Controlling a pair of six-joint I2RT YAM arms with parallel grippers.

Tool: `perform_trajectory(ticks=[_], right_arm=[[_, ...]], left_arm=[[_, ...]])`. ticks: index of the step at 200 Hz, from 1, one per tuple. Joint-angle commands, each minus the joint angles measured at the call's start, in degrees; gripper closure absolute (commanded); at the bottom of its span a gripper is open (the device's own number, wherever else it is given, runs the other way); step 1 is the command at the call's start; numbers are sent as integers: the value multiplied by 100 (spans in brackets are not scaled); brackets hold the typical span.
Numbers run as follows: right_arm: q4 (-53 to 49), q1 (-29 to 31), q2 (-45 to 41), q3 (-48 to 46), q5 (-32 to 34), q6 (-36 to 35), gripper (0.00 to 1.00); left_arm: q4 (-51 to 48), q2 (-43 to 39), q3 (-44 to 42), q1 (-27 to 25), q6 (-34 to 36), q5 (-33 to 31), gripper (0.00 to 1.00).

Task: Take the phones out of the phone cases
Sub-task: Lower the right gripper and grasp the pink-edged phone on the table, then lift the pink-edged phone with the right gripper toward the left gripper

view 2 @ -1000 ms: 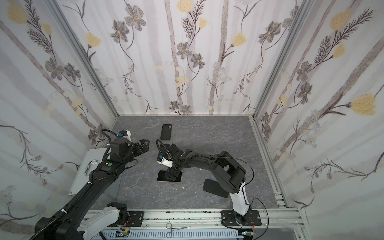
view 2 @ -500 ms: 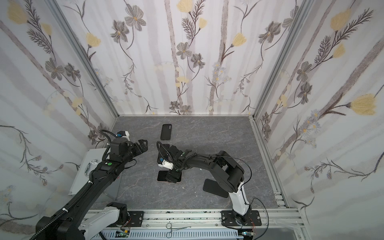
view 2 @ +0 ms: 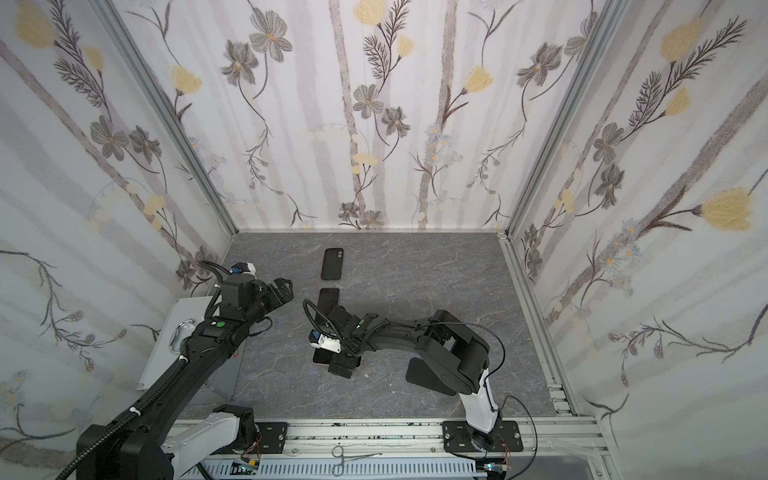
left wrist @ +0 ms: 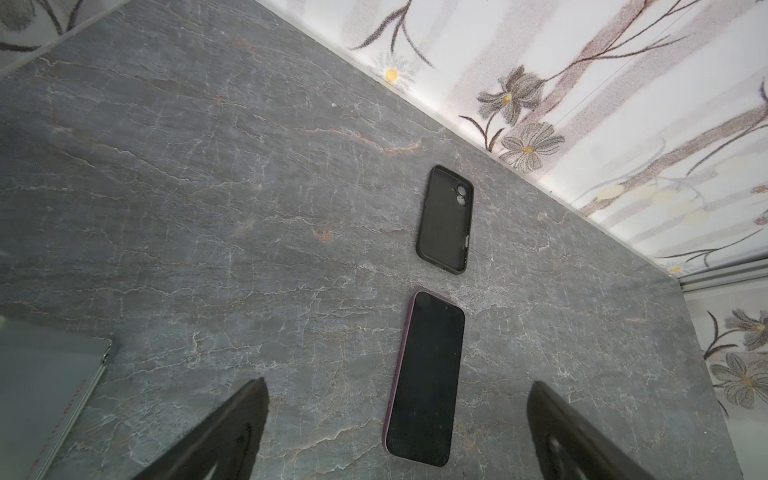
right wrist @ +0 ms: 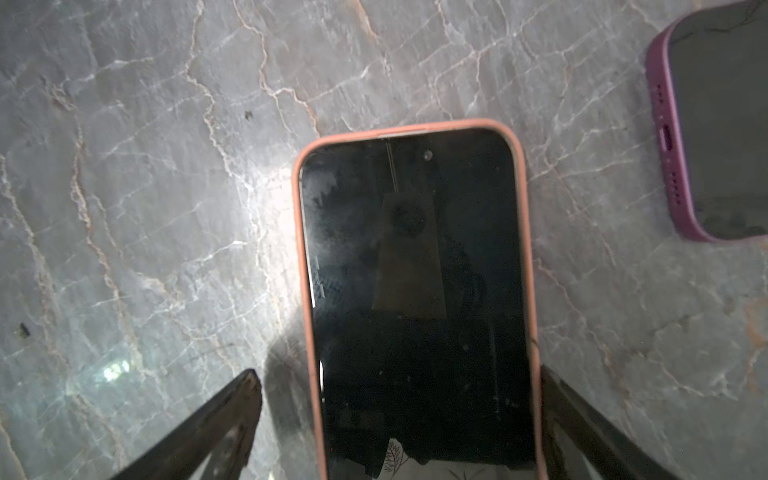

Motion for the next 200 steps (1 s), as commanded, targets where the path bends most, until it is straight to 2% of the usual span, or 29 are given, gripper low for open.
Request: perform_trajectory(ticks=[1,24,54,85,150,200], right_arm=[[-137,57,100,-26,194,49,0],[-160,57,163,59,220,56,3],[-161,50,278,212,151,75,9],[-216,53,460,450,172,69,10],[-408,101,632,690,434,-4,17],[-399,110,565,539,781,102,27]], left_arm=[[8,11,65,72,-289,-50,0],[23,-75,48,156,-461,23,0],[60,-226,-15,168,-204,-13,0],[62,-394,-52,176,105,-57,0],[53,-332,-45,186,138,95,0],[54,-415,-10,202,158,93,0]])
